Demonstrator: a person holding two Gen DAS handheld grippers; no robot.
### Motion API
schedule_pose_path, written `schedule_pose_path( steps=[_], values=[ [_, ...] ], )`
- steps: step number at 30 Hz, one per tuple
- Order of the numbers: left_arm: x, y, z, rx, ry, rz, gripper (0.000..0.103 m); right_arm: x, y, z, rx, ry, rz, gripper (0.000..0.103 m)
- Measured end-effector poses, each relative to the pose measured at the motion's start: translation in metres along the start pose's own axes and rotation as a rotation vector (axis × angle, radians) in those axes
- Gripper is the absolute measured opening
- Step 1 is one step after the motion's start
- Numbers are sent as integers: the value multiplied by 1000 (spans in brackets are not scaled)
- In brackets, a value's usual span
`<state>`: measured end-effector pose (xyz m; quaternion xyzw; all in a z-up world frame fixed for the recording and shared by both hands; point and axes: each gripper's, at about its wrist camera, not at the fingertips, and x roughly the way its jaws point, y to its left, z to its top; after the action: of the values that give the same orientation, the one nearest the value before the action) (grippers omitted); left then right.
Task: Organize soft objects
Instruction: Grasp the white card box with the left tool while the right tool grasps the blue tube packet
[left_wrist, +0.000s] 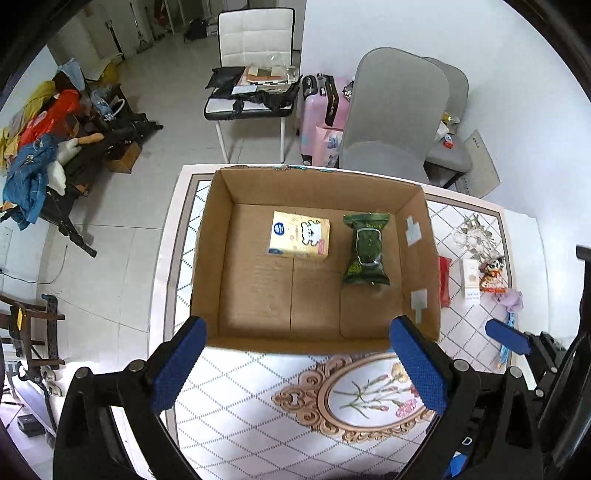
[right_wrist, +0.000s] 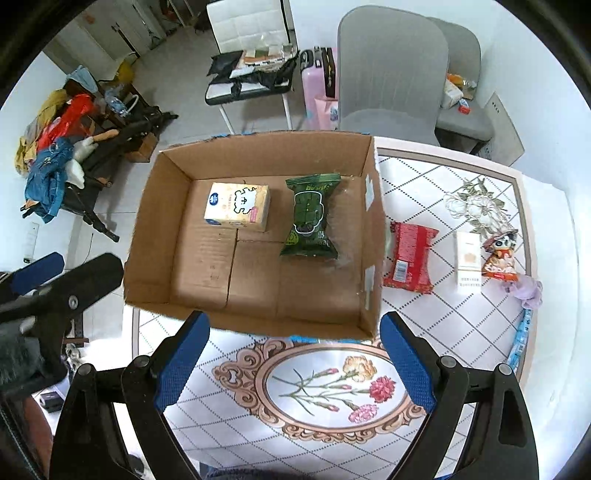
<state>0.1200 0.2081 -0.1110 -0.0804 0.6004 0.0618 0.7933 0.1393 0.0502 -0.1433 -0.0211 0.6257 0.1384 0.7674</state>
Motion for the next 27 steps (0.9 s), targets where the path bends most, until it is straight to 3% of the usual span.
schedule_pose_path(
  steps=[7,13,16,18,22,27],
  values=[
    [-30,-21,-19,5,-45,16,102,-28,-11,-22,-19,-22,37,95],
    [-49,-61,-15,47,-82,-7,102,-45,-59,-29,67,-36,94,95],
    [-47,-97,-7,103,-88,-4,102,-52,-107,-35,148,-39,92,95],
    [-37,-124,-1,132,-59,-44,102,-56,-148,-40,209,-41,69,95],
    [0,-197,11,206,35,-125,102,-51,-244,-56,370,-28,-13,95],
    [68,-283,18,298,178,-149,102,-19,-366,-86,599,39,-75,95]
  ],
)
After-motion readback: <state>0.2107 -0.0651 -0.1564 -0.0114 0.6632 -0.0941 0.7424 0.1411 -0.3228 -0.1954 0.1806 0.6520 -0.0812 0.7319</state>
